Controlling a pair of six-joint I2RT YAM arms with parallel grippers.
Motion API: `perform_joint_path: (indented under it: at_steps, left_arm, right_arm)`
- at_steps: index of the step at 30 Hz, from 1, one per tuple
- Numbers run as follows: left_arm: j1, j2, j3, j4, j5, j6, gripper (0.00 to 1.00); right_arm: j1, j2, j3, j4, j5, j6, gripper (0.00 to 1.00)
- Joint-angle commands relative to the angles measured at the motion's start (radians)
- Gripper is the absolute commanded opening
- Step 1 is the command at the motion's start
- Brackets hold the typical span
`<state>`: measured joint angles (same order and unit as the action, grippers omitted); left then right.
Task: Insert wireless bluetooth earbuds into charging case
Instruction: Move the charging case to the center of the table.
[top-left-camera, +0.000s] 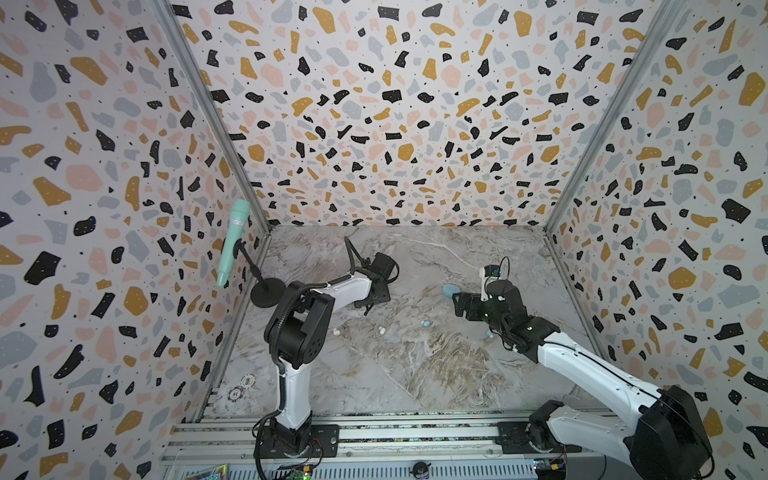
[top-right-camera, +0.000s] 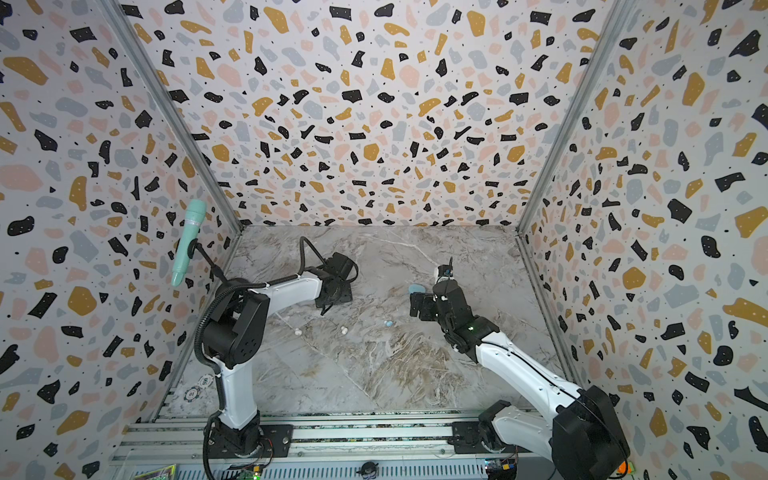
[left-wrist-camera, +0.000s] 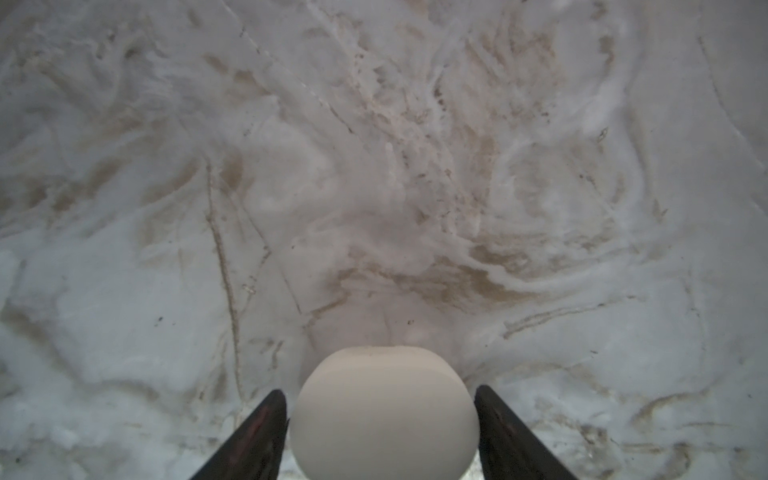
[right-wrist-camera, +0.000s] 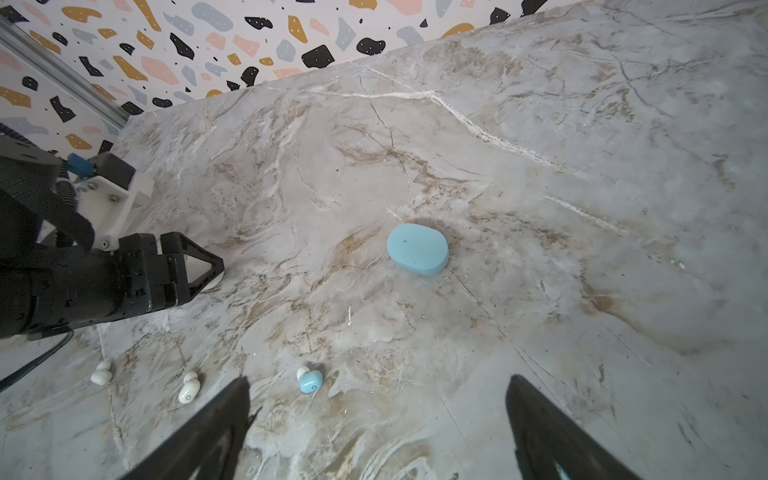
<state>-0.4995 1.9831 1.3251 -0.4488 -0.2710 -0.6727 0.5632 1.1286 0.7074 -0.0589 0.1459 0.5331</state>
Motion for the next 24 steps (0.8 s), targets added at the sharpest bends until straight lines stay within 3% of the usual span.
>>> perform_joint_path:
  at_steps: [1,17,19,24]
  left_arm:
    - [-0.004,0.013,0.031,-0.011,-0.010,0.012,0.71]
    - [-0.018,0.009,0.031,-0.013,0.001,0.020,0.57]
    - [-0.031,-0.002,0.030,-0.015,0.003,0.020,0.50]
    - [-0.083,-0.040,-0.008,-0.002,0.019,0.000,0.48]
  right_arm:
    - [0.006,-0.024,-0.002,0.008,-0.002,0.002,0.96]
    - [0.006,-0.016,0.010,0.000,-0.018,0.006,0.96]
    - [0.005,-0.017,0.013,-0.003,-0.018,0.006,0.96]
    - [0.005,-0.020,0.016,-0.012,-0.019,0.008,0.96]
